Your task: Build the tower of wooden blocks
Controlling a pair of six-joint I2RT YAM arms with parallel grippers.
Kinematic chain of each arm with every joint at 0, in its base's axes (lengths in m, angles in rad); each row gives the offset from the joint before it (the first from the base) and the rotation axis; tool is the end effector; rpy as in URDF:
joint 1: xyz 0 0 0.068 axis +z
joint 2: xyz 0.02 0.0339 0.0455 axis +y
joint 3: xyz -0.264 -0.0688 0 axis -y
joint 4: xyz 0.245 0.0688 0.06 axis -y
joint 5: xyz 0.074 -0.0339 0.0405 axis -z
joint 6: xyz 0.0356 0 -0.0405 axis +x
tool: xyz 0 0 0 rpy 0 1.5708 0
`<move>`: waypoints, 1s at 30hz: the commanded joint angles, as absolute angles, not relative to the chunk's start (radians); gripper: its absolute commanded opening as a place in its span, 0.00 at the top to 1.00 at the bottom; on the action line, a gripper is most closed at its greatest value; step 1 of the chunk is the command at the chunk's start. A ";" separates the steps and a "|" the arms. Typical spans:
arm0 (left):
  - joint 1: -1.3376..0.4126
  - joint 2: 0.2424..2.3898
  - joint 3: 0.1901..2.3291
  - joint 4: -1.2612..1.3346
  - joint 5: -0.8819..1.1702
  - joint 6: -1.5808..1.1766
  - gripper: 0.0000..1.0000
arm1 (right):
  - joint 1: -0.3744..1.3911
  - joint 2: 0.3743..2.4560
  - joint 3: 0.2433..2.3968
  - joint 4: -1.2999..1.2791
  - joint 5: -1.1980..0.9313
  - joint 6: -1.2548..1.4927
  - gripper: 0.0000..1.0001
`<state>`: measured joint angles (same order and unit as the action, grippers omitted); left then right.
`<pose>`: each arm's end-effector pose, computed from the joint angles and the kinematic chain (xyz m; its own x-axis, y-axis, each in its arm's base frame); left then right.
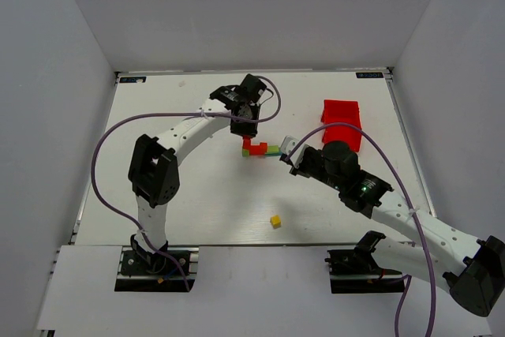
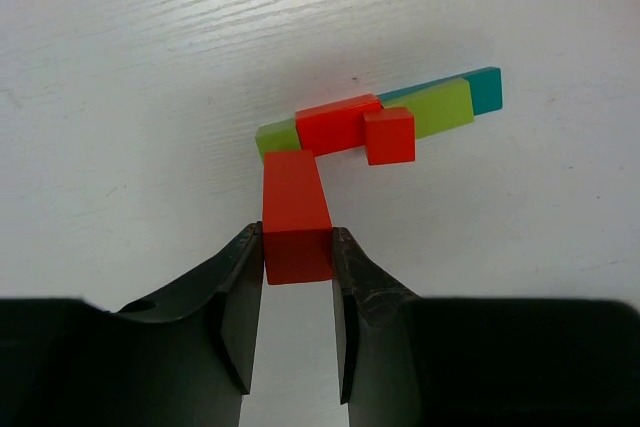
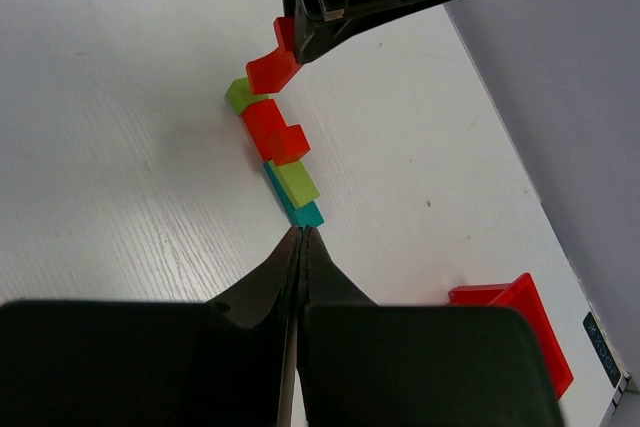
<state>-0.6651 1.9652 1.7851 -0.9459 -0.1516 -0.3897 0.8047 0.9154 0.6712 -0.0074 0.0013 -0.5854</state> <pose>0.3340 -0.2551 0.2738 -0.8694 0.2046 -0.4498 0.2472 0.9683 -0.0374 0.1508 0.1567 0.2945 0.2538 -0.5331 -0.8071 -0.6953 0.4795 -0.5354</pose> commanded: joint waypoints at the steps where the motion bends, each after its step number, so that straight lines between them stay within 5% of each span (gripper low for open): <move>1: -0.670 1.930 1.829 -0.942 -0.202 -0.417 1.00 | 0.804 0.897 0.664 0.008 0.011 -0.578 1.00; 30: -0.652 1.977 1.796 -0.907 -0.130 -0.499 1.00 | 0.804 0.867 0.638 0.005 0.009 -0.578 1.00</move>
<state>-0.6556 1.9751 1.7874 -0.9066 -0.1322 -0.4877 0.8047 0.8833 0.6426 -0.0101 0.0013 -0.5850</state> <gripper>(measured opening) 0.404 0.004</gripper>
